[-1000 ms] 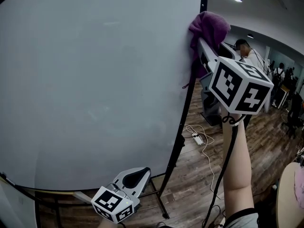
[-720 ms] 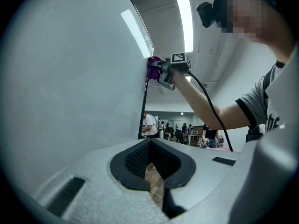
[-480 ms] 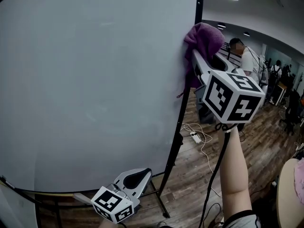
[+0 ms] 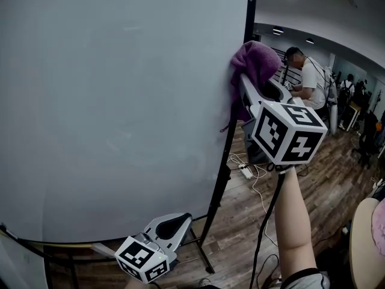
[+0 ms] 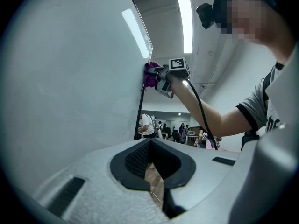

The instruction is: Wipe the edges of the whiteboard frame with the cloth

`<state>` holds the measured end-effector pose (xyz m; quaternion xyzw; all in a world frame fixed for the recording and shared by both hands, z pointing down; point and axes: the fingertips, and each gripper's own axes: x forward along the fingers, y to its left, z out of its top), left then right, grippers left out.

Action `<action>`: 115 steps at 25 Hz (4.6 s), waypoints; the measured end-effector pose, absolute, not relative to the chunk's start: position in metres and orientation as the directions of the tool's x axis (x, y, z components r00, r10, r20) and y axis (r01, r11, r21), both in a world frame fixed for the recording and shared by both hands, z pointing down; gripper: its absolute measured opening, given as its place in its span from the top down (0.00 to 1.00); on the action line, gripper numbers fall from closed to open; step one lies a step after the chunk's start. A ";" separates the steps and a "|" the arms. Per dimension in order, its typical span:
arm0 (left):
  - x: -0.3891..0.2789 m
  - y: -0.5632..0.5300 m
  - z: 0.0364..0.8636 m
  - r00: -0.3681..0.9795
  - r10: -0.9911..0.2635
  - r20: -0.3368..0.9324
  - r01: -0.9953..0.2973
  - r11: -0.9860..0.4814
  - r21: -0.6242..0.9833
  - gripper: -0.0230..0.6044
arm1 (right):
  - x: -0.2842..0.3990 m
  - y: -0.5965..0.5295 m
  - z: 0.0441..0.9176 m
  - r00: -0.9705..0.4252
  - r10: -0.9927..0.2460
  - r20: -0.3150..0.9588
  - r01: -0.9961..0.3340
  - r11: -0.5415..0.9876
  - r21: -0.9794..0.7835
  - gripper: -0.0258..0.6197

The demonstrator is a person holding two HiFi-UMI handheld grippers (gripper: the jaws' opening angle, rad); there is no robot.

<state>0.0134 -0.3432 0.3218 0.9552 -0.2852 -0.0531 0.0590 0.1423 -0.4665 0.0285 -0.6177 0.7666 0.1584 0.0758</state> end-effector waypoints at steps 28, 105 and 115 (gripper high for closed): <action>0.022 -0.314 0.340 0.852 -0.521 -0.056 -0.504 -0.844 0.183 0.94 | 0.151 -0.462 0.124 -0.194 -0.966 -0.173 -0.977 0.174 0.123 0.78; -0.001 -0.287 0.397 0.843 -0.538 0.004 -0.511 -0.798 0.321 0.94 | 0.132 -0.461 0.305 -0.112 -0.992 0.055 -0.985 0.119 0.129 0.79; -0.005 -0.291 0.396 0.834 -0.551 0.005 -0.523 -0.789 0.323 0.94 | 0.128 -0.466 0.324 -0.126 -0.990 0.070 -0.986 0.133 0.103 0.79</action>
